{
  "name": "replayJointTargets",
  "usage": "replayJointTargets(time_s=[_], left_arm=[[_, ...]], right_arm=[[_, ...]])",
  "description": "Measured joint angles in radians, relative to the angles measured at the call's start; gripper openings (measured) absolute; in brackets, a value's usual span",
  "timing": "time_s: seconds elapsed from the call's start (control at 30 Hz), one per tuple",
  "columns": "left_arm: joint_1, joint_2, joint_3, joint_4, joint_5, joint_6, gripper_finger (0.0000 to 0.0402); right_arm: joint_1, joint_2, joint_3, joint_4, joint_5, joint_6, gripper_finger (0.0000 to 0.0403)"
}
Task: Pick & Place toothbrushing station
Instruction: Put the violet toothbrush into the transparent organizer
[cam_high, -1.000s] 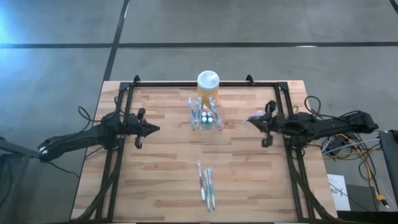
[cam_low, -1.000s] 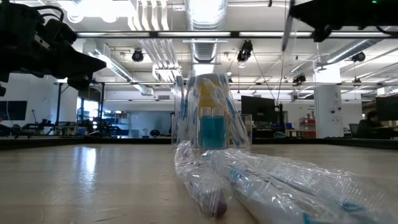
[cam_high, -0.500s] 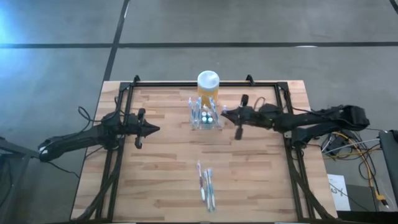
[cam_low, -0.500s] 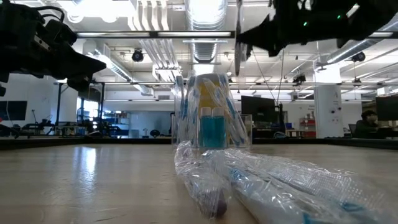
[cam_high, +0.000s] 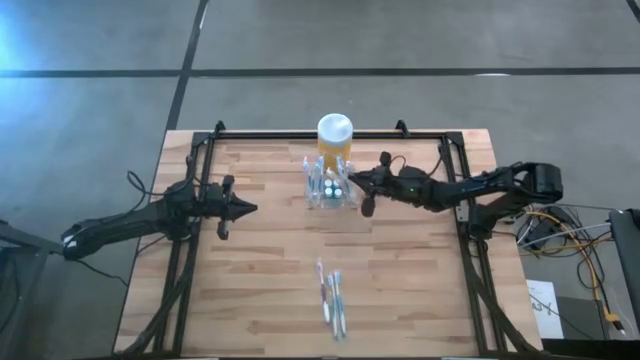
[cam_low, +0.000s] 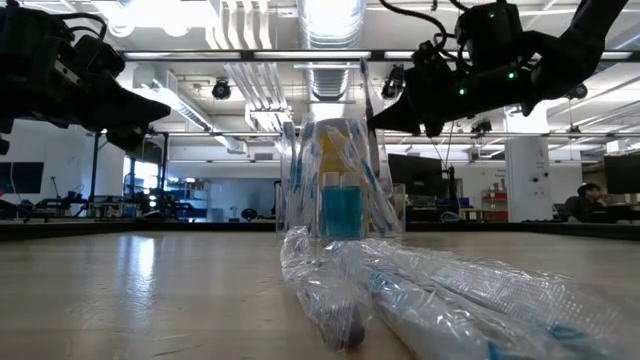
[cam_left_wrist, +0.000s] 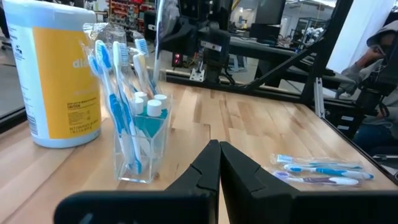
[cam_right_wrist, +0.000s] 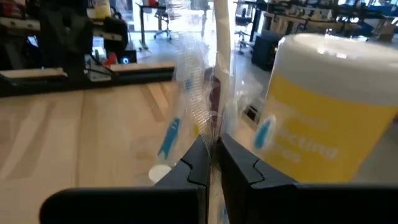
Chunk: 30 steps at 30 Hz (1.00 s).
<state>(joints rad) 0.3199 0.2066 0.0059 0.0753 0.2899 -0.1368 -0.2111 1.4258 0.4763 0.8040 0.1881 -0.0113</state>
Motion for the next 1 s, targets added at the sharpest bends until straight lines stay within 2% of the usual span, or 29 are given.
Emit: replayJointTargets(time_s=[0.57,1.0], left_arm=[[0.000,0.000,0.000,-0.004,0.000,-0.022,0.0010],[0.000,0.000,0.000,0.000,0.000,-0.018,0.0010]], right_arm=[[0.002,0.158,-0.017,0.026,0.099,0.070,0.0013],[0.002,0.212,-0.023,0.006,0.094,0.124,0.0013]])
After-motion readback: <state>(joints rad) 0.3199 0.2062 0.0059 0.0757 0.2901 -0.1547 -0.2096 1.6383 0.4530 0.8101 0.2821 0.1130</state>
